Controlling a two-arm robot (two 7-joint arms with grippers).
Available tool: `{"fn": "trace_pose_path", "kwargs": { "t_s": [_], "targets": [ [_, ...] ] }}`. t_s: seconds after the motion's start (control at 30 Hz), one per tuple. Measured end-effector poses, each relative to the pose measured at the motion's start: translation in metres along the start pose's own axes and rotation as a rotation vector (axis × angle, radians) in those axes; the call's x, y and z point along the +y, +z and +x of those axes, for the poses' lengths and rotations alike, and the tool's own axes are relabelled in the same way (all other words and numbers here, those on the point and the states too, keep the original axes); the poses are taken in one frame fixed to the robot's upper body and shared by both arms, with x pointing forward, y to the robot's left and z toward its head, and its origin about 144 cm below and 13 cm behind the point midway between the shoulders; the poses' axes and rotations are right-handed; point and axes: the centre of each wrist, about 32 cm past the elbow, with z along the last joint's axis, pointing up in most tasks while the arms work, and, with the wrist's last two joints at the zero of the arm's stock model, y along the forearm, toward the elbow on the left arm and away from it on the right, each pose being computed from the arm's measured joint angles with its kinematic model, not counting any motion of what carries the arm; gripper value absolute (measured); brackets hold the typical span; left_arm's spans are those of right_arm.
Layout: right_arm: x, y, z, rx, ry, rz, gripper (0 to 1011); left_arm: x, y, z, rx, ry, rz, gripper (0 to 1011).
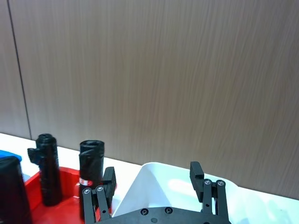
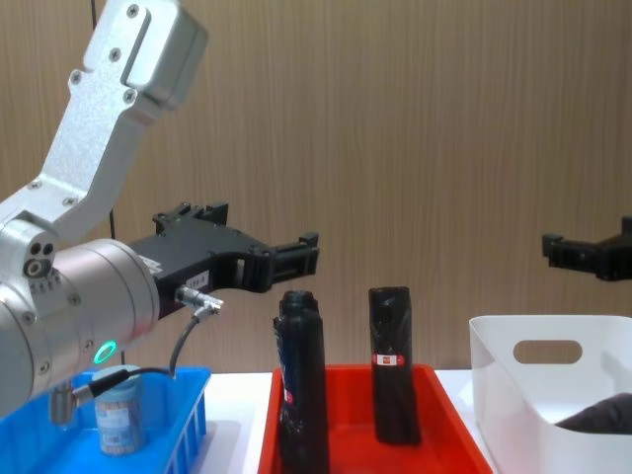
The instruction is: Pick the cotton swabs from the blue box and place them into the white box.
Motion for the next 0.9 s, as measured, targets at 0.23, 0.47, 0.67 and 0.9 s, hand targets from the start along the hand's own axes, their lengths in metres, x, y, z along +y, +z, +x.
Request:
{"fn": "trace_pose_path", "kwargs": {
  "t_s": [0.23, 0.47, 0.67, 0.9],
  "targets": [
    [-0.018, -0.003, -0.010, 0.016, 0.013, 0.014, 1001, 0.000, 0.000, 0.000, 0.000, 0.000, 0.000, 1003],
    [-0.036, -0.004, -0.020, 0.035, 0.028, 0.028, 1001, 0.000, 0.000, 0.000, 0.000, 0.000, 0.000, 1003],
    [-0.051, -0.005, -0.029, 0.053, 0.040, 0.039, 1001, 0.000, 0.000, 0.000, 0.000, 0.000, 0.000, 1003],
    [-0.066, -0.004, -0.038, 0.072, 0.054, 0.050, 1001, 0.000, 0.000, 0.000, 0.000, 0.000, 0.000, 1003]
  ]
}}
